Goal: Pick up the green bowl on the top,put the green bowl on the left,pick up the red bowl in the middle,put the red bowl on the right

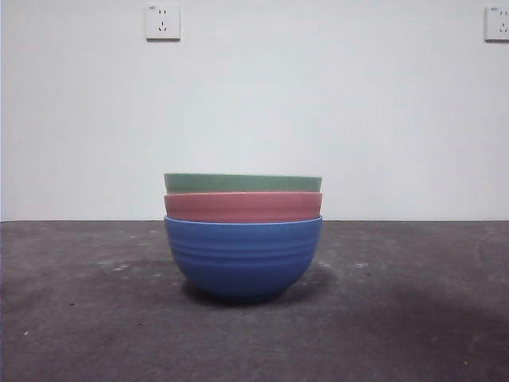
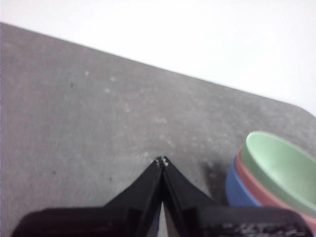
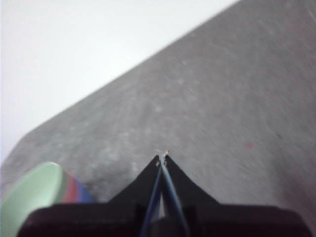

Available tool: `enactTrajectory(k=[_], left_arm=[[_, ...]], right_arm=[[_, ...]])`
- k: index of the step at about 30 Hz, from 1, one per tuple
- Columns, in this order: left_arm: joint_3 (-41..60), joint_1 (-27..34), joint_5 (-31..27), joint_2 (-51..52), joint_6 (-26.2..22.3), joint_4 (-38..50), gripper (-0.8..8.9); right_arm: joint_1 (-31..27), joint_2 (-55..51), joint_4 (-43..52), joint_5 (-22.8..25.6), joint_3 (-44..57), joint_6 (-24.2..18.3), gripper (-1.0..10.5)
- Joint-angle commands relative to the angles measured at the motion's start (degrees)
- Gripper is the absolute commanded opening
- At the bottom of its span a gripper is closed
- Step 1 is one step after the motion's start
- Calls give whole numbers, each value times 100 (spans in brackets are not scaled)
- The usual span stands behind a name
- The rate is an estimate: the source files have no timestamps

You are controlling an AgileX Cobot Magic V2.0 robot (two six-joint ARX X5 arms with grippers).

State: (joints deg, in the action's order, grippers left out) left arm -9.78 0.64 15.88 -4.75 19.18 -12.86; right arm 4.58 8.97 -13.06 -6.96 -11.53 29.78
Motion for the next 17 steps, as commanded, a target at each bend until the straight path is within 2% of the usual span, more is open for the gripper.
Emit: enactTrajectory(k=[1,5,12,17], left_arm=[[-321,7,31,-562,55,-39,-6],[-901,4,256,-1460,2,-81,-6],[-2006,4,1276,-3082,-142,-157,-6],[-2660,-68,1698,-3910,-306,-505,-5]], right_arm=[[4,505,9,-96,-468,-225,-12],[4,1309,-299,-339,-1228,-684,-11],[4,2677,-1051,-994,-2524,-1456,1],[4,3399,-1434,-1438,-3128,-1967,2]])
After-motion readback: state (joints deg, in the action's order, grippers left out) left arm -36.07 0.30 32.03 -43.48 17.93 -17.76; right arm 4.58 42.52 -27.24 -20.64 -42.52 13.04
